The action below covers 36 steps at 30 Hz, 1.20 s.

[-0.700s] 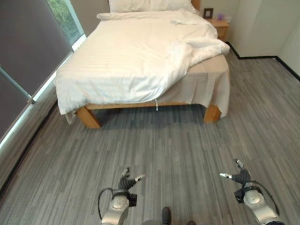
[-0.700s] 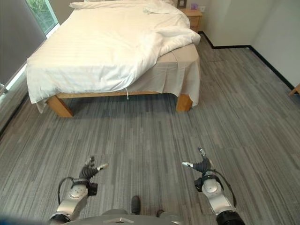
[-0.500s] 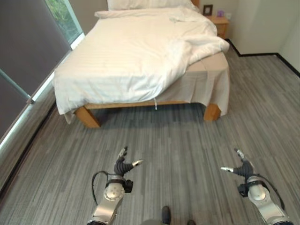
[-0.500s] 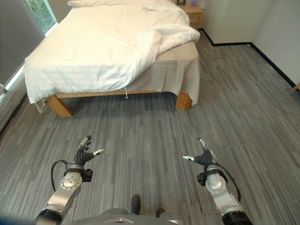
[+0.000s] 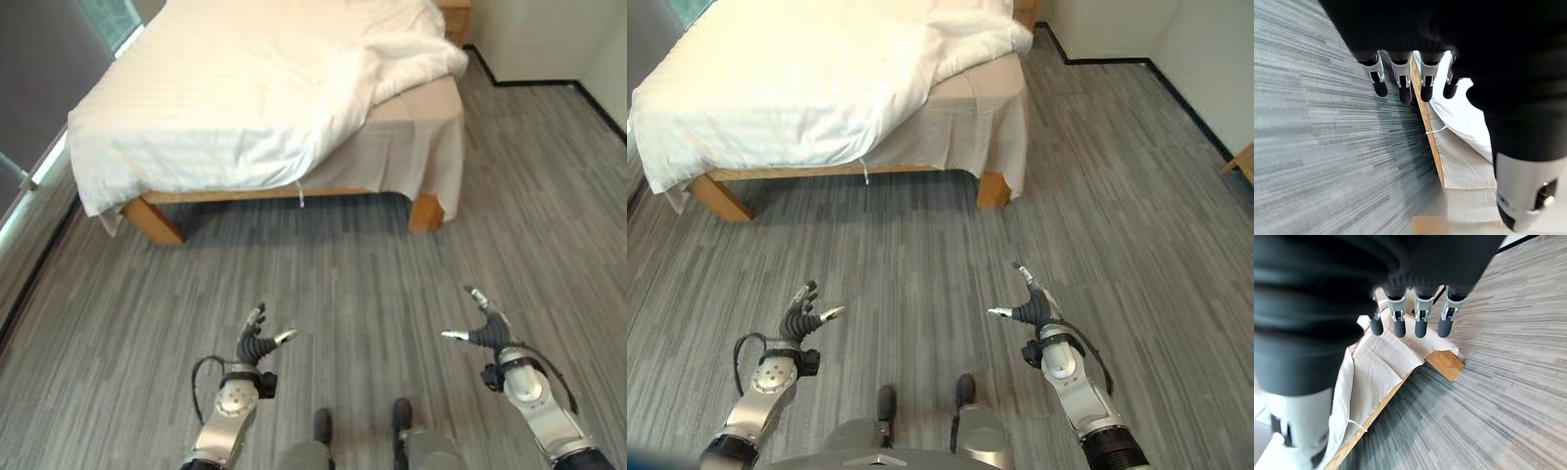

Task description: Making the bed.

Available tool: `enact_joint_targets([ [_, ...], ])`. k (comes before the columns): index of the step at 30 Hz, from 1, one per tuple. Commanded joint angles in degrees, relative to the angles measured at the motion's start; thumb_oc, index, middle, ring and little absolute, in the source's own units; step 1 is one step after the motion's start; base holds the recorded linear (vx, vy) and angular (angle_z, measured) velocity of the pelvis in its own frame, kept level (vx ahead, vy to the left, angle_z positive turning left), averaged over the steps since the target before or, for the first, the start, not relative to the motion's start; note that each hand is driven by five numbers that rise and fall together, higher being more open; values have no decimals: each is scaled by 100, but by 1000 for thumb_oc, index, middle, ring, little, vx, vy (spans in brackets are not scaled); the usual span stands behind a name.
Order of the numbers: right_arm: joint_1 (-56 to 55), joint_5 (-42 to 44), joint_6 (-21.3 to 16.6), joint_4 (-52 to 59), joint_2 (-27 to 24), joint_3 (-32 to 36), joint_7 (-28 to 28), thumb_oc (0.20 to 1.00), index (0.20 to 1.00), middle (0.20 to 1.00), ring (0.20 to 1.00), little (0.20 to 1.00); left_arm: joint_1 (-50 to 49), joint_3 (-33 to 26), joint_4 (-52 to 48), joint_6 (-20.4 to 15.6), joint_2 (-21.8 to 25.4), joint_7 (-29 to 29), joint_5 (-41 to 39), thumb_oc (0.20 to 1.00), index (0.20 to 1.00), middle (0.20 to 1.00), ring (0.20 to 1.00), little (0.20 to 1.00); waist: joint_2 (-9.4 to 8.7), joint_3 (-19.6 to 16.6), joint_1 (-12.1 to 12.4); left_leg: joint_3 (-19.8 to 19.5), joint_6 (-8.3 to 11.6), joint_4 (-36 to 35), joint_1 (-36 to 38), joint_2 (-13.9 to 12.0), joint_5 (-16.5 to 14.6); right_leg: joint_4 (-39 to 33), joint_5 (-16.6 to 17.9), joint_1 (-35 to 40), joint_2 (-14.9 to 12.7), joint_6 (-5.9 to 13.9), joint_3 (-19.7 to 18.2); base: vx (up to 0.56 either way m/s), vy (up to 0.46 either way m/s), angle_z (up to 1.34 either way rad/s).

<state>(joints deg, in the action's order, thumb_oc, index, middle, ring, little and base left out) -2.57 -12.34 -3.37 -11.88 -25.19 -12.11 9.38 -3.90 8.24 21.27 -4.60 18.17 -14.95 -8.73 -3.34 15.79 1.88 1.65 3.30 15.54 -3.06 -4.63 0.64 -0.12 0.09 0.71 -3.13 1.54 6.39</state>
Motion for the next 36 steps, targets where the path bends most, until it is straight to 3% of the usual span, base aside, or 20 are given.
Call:
enact_joint_targets([
  [1, 254, 264, -312, 550, -475, -40, 131, 1000, 1000, 1000, 1000, 1000, 531, 195, -341, -353, -84, -62, -185, 1000, 1000, 1000, 1000, 1000, 94, 249, 114, -200, 58, 2041, -449, 95, 322, -447, -52, 582, 34, -9, 181, 260, -183, -22],
  [3, 274, 272, -287, 512, -495, -36, 136, 1000, 1000, 1000, 1000, 1000, 556, 235, -419, -366, -97, -97, -177, 1000, 1000, 1000, 1000, 1000, 103, 271, 167, -144, 54, 1948, -641, 201, 177, -488, -106, 662, 20, 28, 146, 323, 18, -35],
  [4, 292, 291, -264, 513, -485, -46, 96, 1000, 1000, 1000, 1000, 1000, 543, 236, -565, -385, -117, -145, -115, 1000, 1000, 1000, 1000, 1000, 159, 151, 245, 74, 49, 945, -931, 367, -9, -488, -326, 772, 22, 125, 56, 357, 73, -47],
  [5, 288, 292, -266, 510, -486, -48, 97, 1000, 1000, 1000, 1000, 1000, 535, 237, -568, -384, -118, -146, -114, 1000, 1000, 1000, 1000, 1000, 135, 151, 260, 102, 41, 876, -879, 390, 6, -488, -338, 783, -8, 134, 40, 522, 111, -31],
  [6, 309, 268, -266, 511, -478, -77, 74, 1000, 1000, 1000, 1000, 1000, 519, 242, -576, -383, -136, -124, -105, 1000, 1000, 1000, 1000, 1000, 165, 94, 292, 163, -26, 122, -792, 413, -90, -488, -441, 860, 30, 185, 22, 499, 116, -23],
  [7, 264, 204, -288, 510, -484, -117, 10, 1000, 1000, 1000, 1000, 1000, 508, 288, -541, -355, -202, -106, -29, 1000, 1000, 1000, 1000, 1000, 257, -42, 333, 266, -20, -1199, -685, 402, 341, -488, -626, 1005, 161, 235, 17, 663, 162, -16],
  [8, 244, 155, -304, 492, -498, -140, -2, 1000, 1000, 1000, 1000, 1000, 512, 348, -475, -309, -248, -96, 55, 1000, 1000, 1000, 1000, 1000, 299, -93, 344, 310, 7, -1771, -723, 392, 620, -488, -750, 1095, 224, 259, 18, 515, 123, -16],
  [11, 214, 77, -287, 459, -529, -140, -19, 1000, 1000, 1000, 1000, 1000, 486, 404, -458, -251, -317, -65, 136, 1000, 1000, 1000, 1000, 1000, 270, -183, 325, 513, 112, -2054, -1000, 360, 719, -488, -917, 1311, 193, 323, 104, 449, 116, 5],
  [14, 70, 85, -294, 526, -347, -147, -114, 1000, 1000, 1000, 1000, 1000, 353, 427, -385, -241, -330, -68, 196, 1000, 1000, 1000, 1000, 1000, 122, -401, 370, 541, 22, -2054, -919, 351, 943, -488, -1008, 1710, 38, 486, 150, 624, 190, 6],
  [16, 103, 14, -272, 428, -93, -295, -154, 1000, 1000, 1000, 1000, 1000, 313, 493, -377, -154, -218, 10, 255, 1000, 1000, 1000, 1000, 1000, -133, -486, 458, 561, -156, -2054, -618, 475, 796, 463, -775, 1550, -209, 717, 36, 547, 212, -11],
  [17, 106, 13, -272, 426, -91, -295, -153, 1000, 1000, 1000, 1000, 1000, 315, 492, -378, -153, -216, 11, 254, 1000, 1000, 1000, 1000, 1000, -121, -495, 471, 569, -155, -2054, -633, 454, 805, 467, -761, 1525, -193, 714, 19, 323, 161, -17],
  [18, 97, 24, -273, 449, 5, -357, -162, 1000, 1000, 1000, 1000, 1000, 335, 540, -406, -132, -162, 36, 242, 1000, 1000, 1000, 1000, 1000, -186, -436, 448, 637, -246, -2054, -468, 496, 703, 1138, -401, 1309, -296, 885, 17, 221, 166, -23],
  [20, 126, -30, -269, 551, 75, -436, -190, 1000, 1000, 1000, 1000, 1000, 367, 631, -466, -103, -64, 107, 305, 1000, 1000, 1000, 1000, 1000, -144, -322, 374, 675, -395, -2054, -80, 534, 472, 2331, 394, 813, -508, 1167, 61, 439, 290, -7],
  [22, 215, -25, -250, 518, 215, -523, -150, 1000, 1000, 1000, 1000, 1000, 491, 760, -500, -105, 48, 126, 328, 1000, 1000, 1000, 1000, 1000, 76, -203, 232, 666, -468, -2054, 416, 425, 156, 3071, 781, 220, -819, 1036, 517, 596, 286, 30],
  [25, 259, -28, -211, 547, 288, -537, -127, 1000, 1000, 1000, 1000, 1000, 595, 798, -497, -98, 97, 132, 343, 1000, 1000, 1000, 1000, 1000, 150, -134, 135, 630, -425, -2054, 624, 329, 22, 2892, 483, -94, -949, 906, 783, 347, 51, 59],
  [26, 211, 15, -248, 681, 276, -525, -145, 1000, 1000, 1000, 1000, 1000, 642, 817, -606, -131, 127, 123, 329, 1000, 1000, 1000, 1000, 1000, 192, -64, 36, 534, -365, -2054, 855, 291, -124, 2378, 65, -342, -798, 797, 905, 430, 9, 58],
  [28, 191, 124, -291, 693, 291, -534, -176, 1000, 1000, 1000, 1000, 1000, 664, 827, -638, -157, 149, 129, 330, 1000, 1000, 1000, 1000, 1000, 194, -61, 1, 499, -307, -2054, 948, 267, -216, 1850, -69, -387, -714, 759, 990, 349, -51, 39],
  [31, 207, 123, -277, 600, 325, -614, -131, 1000, 1000, 1000, 1000, 1000, 728, 806, -506, -173, 135, 191, 378, 1000, 1000, 1000, 1000, 1000, 158, -95, -101, 344, -129, -2054, 1175, 190, -428, 234, 160, -384, -570, 816, 790, 429, -151, 21],
  [33, 154, -222, -138, 556, 333, -554, -14, 1000, 1000, 1000, 1000, 1000, 729, 728, -394, -183, 112, 183, 428, 1000, 1000, 1000, 1000, 1000, 160, -156, -151, 236, 26, -2054, 1422, 29, -611, -461, 591, -575, -772, 1007, 447, 553, -238, 49],
  [36, -88, -472, 86, 515, 331, -219, 207, 1000, 1000, 1000, 1000, 1000, 614, 584, -369, -216, 151, 75, 390, 1000, 1000, 1000, 1000, 1000, 200, -220, -237, 43, 198, -2054, 1733, -215, -795, -459, 732, -714, -917, 1113, 150, 489, -303, 58],
])
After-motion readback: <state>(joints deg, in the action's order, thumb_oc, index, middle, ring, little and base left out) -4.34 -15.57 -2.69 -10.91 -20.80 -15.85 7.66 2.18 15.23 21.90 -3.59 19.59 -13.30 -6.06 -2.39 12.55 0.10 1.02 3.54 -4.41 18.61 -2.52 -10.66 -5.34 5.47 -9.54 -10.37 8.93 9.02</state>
